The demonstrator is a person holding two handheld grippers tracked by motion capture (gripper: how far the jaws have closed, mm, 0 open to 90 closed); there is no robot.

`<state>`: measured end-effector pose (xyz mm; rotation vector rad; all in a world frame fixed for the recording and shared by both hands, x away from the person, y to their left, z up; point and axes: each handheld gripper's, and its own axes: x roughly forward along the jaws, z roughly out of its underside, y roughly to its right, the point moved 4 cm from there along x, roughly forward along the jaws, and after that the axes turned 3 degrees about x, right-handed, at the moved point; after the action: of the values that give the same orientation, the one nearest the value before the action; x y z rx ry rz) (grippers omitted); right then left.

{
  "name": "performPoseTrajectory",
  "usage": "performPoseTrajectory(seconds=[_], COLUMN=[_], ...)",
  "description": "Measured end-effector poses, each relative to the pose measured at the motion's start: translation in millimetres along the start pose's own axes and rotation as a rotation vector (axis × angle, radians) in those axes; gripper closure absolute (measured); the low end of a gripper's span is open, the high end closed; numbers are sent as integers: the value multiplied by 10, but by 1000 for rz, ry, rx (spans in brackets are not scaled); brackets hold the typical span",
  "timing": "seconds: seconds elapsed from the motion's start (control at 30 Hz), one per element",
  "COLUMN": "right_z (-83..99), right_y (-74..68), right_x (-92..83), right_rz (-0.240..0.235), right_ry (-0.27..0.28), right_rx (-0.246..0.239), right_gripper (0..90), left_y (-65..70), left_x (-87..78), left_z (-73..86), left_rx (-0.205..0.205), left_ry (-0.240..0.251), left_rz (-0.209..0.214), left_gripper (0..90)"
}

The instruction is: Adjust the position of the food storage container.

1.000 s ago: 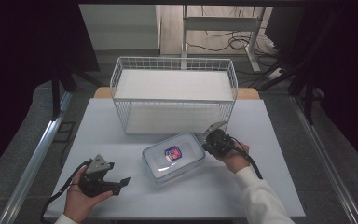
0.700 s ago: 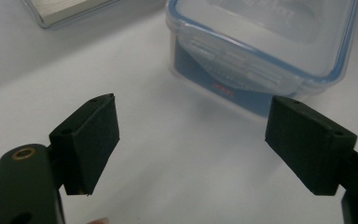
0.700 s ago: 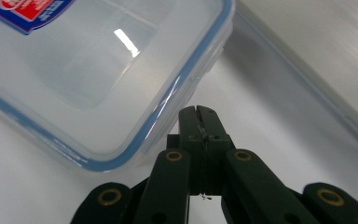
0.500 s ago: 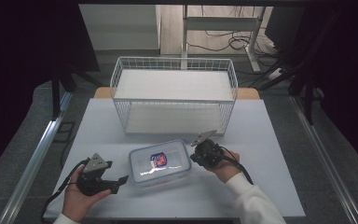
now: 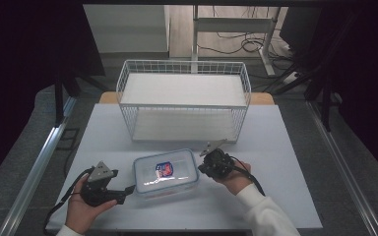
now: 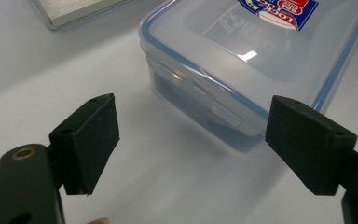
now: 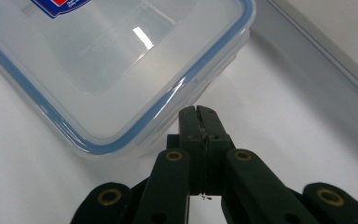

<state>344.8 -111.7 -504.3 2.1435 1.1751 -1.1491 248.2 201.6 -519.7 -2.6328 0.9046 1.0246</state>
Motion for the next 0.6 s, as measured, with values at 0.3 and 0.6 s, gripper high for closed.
performPoseTrajectory(seconds=[0.3, 0.6], right_z=[-1, 218], right_y=[18, 221], right_x=[-51, -251], right_rz=[9, 84], right_ry=[18, 109], right_rx=[-2, 142], right_gripper=[891, 388], left_y=[39, 103], left_x=[-130, -174], left_z=[-44, -65], left_rx=[0, -2], left_ry=[75, 83], left_rz=[48, 96], left_gripper=[344, 386])
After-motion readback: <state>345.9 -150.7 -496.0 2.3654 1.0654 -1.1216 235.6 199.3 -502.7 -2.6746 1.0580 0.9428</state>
